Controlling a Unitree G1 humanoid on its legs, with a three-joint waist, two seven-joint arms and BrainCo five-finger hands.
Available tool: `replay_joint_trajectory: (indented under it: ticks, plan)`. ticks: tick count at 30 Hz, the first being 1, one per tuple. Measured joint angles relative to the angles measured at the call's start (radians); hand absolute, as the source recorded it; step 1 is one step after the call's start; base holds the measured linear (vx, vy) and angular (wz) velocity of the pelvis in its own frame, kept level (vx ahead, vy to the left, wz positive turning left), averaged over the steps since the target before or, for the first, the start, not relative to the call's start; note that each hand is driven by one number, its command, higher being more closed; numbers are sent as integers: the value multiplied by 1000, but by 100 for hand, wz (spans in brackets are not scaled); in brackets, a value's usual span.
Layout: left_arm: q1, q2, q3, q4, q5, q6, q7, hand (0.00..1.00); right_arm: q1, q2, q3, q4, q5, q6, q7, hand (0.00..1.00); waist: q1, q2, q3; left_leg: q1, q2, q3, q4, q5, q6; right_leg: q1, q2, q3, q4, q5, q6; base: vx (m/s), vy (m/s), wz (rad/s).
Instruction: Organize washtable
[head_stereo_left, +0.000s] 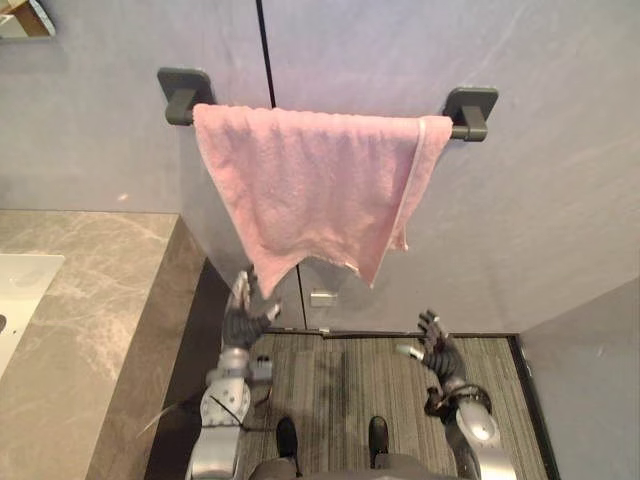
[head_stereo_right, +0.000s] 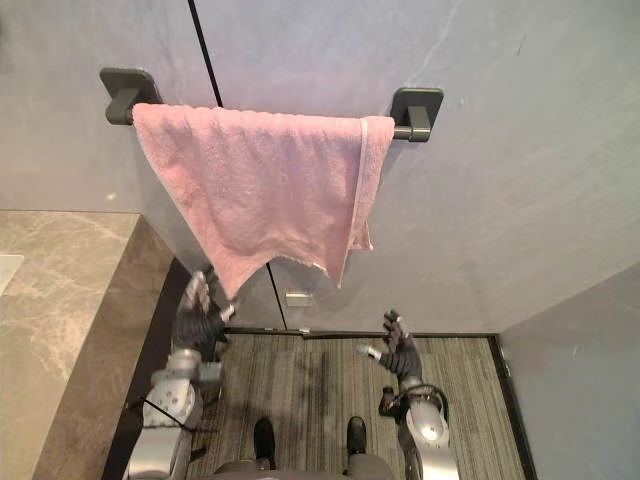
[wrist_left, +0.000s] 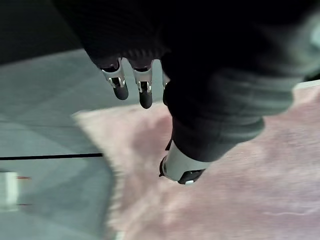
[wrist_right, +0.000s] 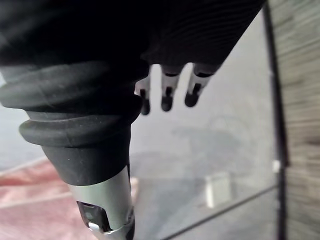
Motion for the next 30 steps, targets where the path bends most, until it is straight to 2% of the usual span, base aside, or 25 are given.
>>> replay_joint_trajectory:
  ticks: [4,6,8,10,11,12,13,16,17,19,20,22,23,27,29,30]
  plan:
    - [102,-7,48,190,27,26,-36,0,103,-2,46,14,-53,44,53,0,10,-1,-17,23,2,9,0,-9,-2,16,0,-1,5,-12,-4,-2,1,-2]
    - [148,7,44,255,27,49,-82,0,133,-21,80,-12,-81,59,81,0,23,-5,-25,26,3,24,0,-15,3,14,-1,0,10,-13,-2,-10,7,-12]
    - [195,30,18,277,20,58,-126,0,146,-51,132,-55,-79,64,109,0,23,-7,-28,29,3,27,0,-16,3,13,-2,0,15,-17,4,-2,2,-4]
    - [270,123,-100,268,-24,64,-237,0,140,-114,219,-131,-71,62,163,0,21,-16,-35,27,3,26,0,-17,1,1,-3,5,15,-20,7,-19,7,-6]
    - [285,154,-134,257,-53,66,-270,0,127,-133,239,-135,-62,60,183,0,22,-21,-38,25,3,27,0,-21,-5,-4,-3,10,14,-21,7,-8,3,-5]
    - [304,241,-203,175,-114,69,-326,0,88,-177,291,-139,-32,60,221,0,22,-25,-41,11,2,23,0,-22,-6,-6,-1,14,-3,-21,8,0,0,0]
    - [305,275,-228,145,-156,72,-348,0,74,-193,308,-151,-14,60,230,0,22,-31,-44,8,1,21,0,-22,-6,-7,-2,8,-7,-21,8,9,0,6]
    - [304,406,-321,-14,-407,78,-421,0,18,-265,392,-276,188,52,275,0,18,-33,-45,5,-5,17,0,-22,-6,-5,-5,-1,-13,-21,9,0,0,0]
    - [300,421,-329,-47,-454,78,-425,0,10,-276,408,-307,232,48,281,0,18,-34,-46,5,-6,15,0,-22,-6,-4,-6,-3,-13,-21,9,33,12,7]
    - [260,441,-354,-175,-609,72,-422,0,-13,-284,454,-419,368,11,292,0,14,-37,-48,2,-11,-2,0,-22,-6,-1,-12,-17,-12,-21,9,52,13,16]
    - [248,443,-362,-202,-637,64,-415,0,-23,-282,462,-439,388,2,292,0,13,-37,-48,0,-13,-5,0,-22,-6,0,-16,-24,-12,-20,10,79,23,19]
    - [164,414,-388,-261,-717,26,-383,0,-76,-256,493,-455,430,-49,281,0,10,-38,-51,0,-17,-12,0,-19,-9,-1,-18,-32,-3,-18,12,80,20,12]
    - [126,385,-395,-263,-755,6,-353,0,-113,-228,498,-450,440,-79,249,0,9,-37,-55,2,-19,-14,1,-18,-9,-1,-19,-34,2,-18,12,92,9,2]
    - [-4,311,-385,-275,-791,-13,-241,0,-240,-124,517,-380,439,-151,148,0,-5,-36,-62,9,-21,-14,7,-10,3,14,-17,-34,-2,-5,6,97,2,-2]
    - [-96,274,-376,-264,-747,-27,-161,0,-330,-103,521,-342,429,-182,94,0,-4,-36,-62,8,-21,-16,8,-10,3,14,-17,-35,-4,-4,5,59,-1,0]
    - [-119,264,-371,-256,-737,-28,-146,0,-352,-101,521,-332,429,-184,86,0,-4,-35,-62,7,-21,-17,8,-10,3,14,-17,-36,-5,-4,4,19,-1,6]
